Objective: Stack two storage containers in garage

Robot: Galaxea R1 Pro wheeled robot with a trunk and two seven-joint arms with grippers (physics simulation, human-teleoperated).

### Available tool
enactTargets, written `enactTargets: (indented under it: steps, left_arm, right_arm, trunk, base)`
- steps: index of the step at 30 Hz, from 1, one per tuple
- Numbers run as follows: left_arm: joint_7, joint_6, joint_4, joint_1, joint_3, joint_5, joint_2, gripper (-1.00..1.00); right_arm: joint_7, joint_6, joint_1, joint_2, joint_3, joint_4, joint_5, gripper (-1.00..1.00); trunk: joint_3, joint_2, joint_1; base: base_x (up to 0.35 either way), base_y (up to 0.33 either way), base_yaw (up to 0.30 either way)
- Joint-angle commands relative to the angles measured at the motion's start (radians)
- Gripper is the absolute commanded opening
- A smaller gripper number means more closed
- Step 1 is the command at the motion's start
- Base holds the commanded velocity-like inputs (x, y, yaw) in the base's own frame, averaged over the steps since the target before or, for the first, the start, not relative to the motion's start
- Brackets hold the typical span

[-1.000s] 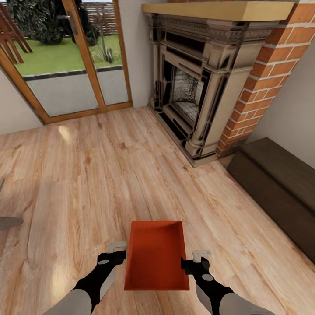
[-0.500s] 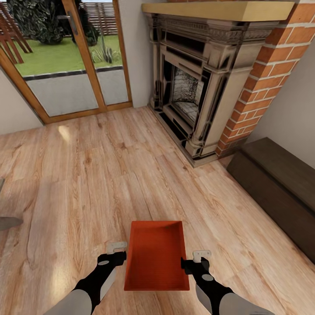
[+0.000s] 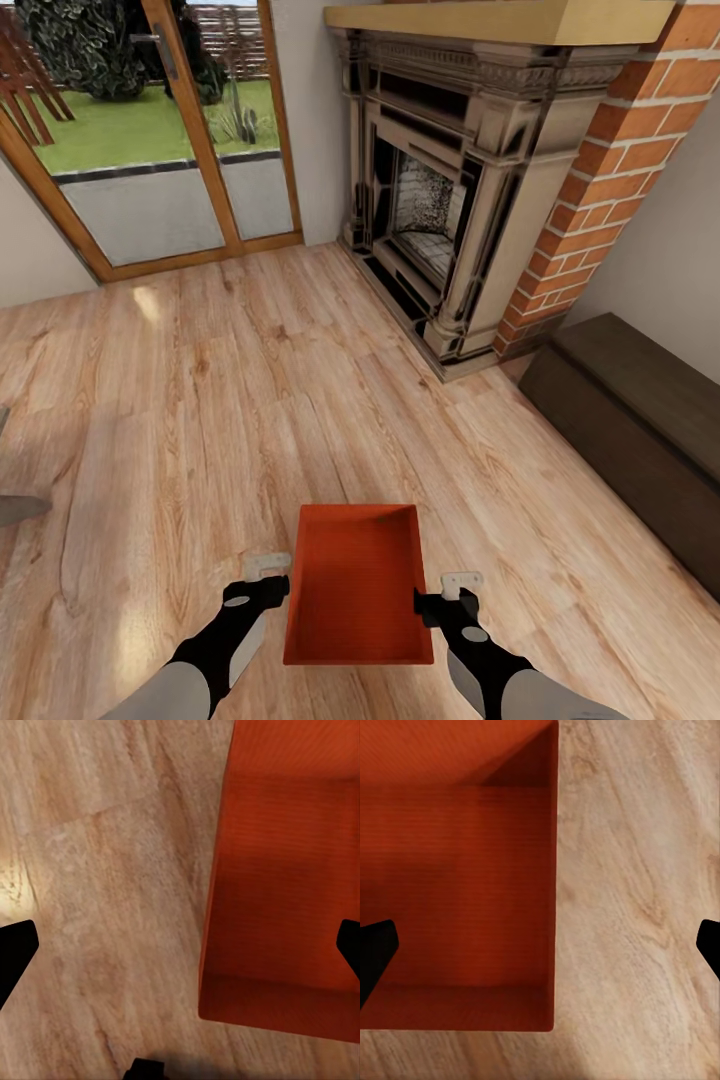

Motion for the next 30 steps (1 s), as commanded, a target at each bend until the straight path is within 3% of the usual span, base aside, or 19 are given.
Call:
enactTargets:
  steps: [1, 14, 30]
  left_arm:
    - [0.001, 0.005, -0.002, 0.0, 0.003, 0.002, -0.001, 1.0]
    - [-0.009, 0.009, -0.002, 0.002, -0.001, -0.007, -0.017, 1.0]
    - [0.0, 0.009, -0.003, 0.0, -0.006, -0.015, -0.012, 1.0]
  right_arm:
    - [-0.004, -0.003, -0.001, 0.001, -0.007, 0.001, 0.01, 1.0]
    - [-0.004, -0.003, -0.001, 0.0, -0.007, 0.001, 0.012, 1.0]
    - [-0.004, -0.003, -0.001, 0.0, -0.007, 0.002, 0.011, 1.0]
  trunk:
    - [-0.004, -0.008, 0.004]
    - [-0.045, -0.099, 0.054]
    - [-0.095, -0.211, 0.115]
  base:
    - [0.0, 0.0, 0.0]
    - [0.0, 0.0, 0.0]
    - [0.0, 0.0, 0.0]
